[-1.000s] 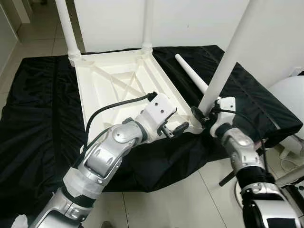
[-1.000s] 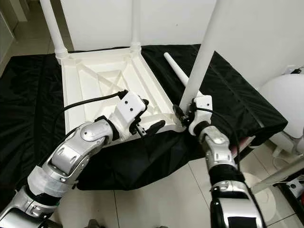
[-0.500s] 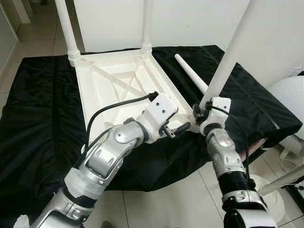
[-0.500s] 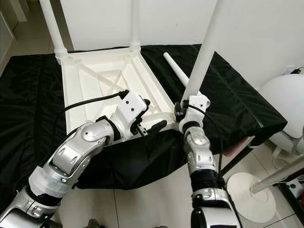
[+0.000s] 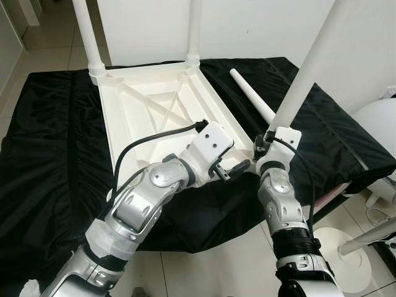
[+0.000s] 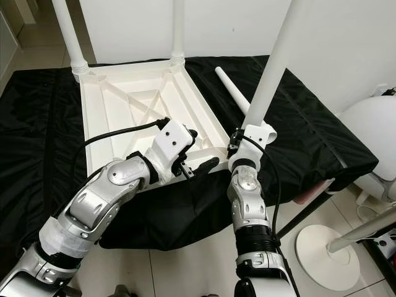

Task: Building children table

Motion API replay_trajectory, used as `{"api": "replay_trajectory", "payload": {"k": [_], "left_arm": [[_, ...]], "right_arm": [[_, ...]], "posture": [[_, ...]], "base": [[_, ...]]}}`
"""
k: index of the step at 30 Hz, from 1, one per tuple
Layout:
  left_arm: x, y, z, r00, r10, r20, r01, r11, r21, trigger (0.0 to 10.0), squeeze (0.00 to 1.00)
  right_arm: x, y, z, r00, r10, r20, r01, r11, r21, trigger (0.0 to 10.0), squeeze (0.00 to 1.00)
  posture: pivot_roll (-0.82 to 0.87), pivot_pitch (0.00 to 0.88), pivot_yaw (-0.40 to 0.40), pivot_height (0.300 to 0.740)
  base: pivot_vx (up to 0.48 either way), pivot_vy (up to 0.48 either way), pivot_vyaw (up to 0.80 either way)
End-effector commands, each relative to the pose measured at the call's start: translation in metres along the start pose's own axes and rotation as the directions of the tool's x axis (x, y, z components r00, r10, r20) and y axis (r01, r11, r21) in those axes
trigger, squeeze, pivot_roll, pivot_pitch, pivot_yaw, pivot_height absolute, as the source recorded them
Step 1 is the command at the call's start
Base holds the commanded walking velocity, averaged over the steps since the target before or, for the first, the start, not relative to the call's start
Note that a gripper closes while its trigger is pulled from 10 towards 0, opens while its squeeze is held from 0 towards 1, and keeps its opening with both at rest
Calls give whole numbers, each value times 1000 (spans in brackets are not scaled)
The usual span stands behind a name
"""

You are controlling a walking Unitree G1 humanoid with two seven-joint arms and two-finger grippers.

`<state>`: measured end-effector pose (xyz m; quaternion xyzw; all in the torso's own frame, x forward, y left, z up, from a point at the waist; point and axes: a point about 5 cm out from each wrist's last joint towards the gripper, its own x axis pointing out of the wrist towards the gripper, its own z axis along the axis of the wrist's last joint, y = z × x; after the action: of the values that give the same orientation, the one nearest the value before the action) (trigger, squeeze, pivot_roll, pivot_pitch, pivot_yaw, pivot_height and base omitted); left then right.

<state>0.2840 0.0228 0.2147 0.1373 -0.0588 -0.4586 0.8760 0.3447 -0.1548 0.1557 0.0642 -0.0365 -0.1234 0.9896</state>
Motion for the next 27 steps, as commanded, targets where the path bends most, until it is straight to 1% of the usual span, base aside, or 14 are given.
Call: {"api": "replay_trajectory", "payload": {"k": [1, 2, 4, 9, 11, 12, 13, 15, 16, 19, 20, 23, 24, 27], "left_arm": [[0, -6, -1, 998, -66, -6, 67, 998, 3, 10000, 0], [0, -6, -1, 998, -66, -6, 66, 998, 3, 10000, 0], [0, -7, -1, 998, -66, -5, 66, 998, 4, 10000, 0], [1, -10, -1, 997, -73, -4, 73, 997, 0, 10000, 0], [1, -10, -1, 997, -73, -4, 73, 997, 0, 10000, 0], [1, -11, -1, 997, -75, -4, 75, 997, -2, 10000, 0], [1, -11, -1, 997, -75, -4, 75, 997, -2, 10000, 0], [1, -12, -2, 997, -78, -4, 78, 997, -3, 10000, 0], [1, -12, -2, 997, -78, -4, 78, 997, -3, 10000, 0], [0, -12, -2, 997, -80, -5, 80, 997, -2, 10000, 0], [0, -12, -2, 997, -80, -5, 80, 997, -2, 10000, 0], [0, -12, -2, 997, -80, -6, 80, 997, -2, 10000, 0], [0, -12, -2, 997, -81, -6, 81, 997, -2, 10000, 0], [0, -12, -2, 997, -82, -6, 82, 997, -2, 10000, 0]], "right_arm": [[-2, -7, -5, 999, -43, -27, 44, 998, 42, 10000, 353], [-3, -6, -3, 999, -38, -21, 39, 998, 47, 10000, 1000], [-5, -2, 0, 1000, -8, -13, 9, 997, 73, 10000, 1000], [-4, -4, 5, 999, 43, 2, -43, 998, 48, 10000, 1000], [-4, -4, 5, 999, 43, 2, -43, 998, 48, 10000, 1000], [-3, -7, 6, 996, 85, 3, -85, 996, 36, 10000, 0], [-3, -7, 6, 996, 85, 3, -85, 996, 36, 10000, 0], [-2, -11, 9, 986, 167, 14, -167, 986, 0, 10000, 0], [-2, -11, 9, 986, 167, 14, -167, 986, 0, 10000, 0], [2, -18, 11, 960, 280, 20, -278, 959, -64, 10000, 0], [2, -18, 11, 960, 280, 20, -278, 959, -64, 10000, 0], [6, -23, 11, 943, 332, 15, -329, 939, -98, 10000, 0], [8, -24, 11, 931, 365, 5, -362, 925, -113, 10000, 0], [9, -25, 10, 923, 384, -2, -382, 916, -120, 10000, 0]], "posture": [[7, 39, -28, 740], [7, 39, -28, 740], [8, 35, -29, 740], [8, 34, -29, 740], [8, 34, -29, 740], [8, 34, -29, 740], [8, 34, -29, 740], [9, 34, -30, 740], [9, 34, -30, 740], [9, 34, -30, 740], [9, 34, -30, 740], [9, 34, -30, 740], [10, 35, -28, 740], [10, 35, -28, 740]], "base": [[0, 0, 0], [0, 0, 0], [0, 0, 0], [0, 0, 0], [0, 0, 0], [0, 0, 0], [0, 0, 0], [0, 0, 0], [0, 0, 0], [0, 0, 0], [0, 0, 0], [0, 0, 0], [0, 0, 0], [0, 0, 0]]}}
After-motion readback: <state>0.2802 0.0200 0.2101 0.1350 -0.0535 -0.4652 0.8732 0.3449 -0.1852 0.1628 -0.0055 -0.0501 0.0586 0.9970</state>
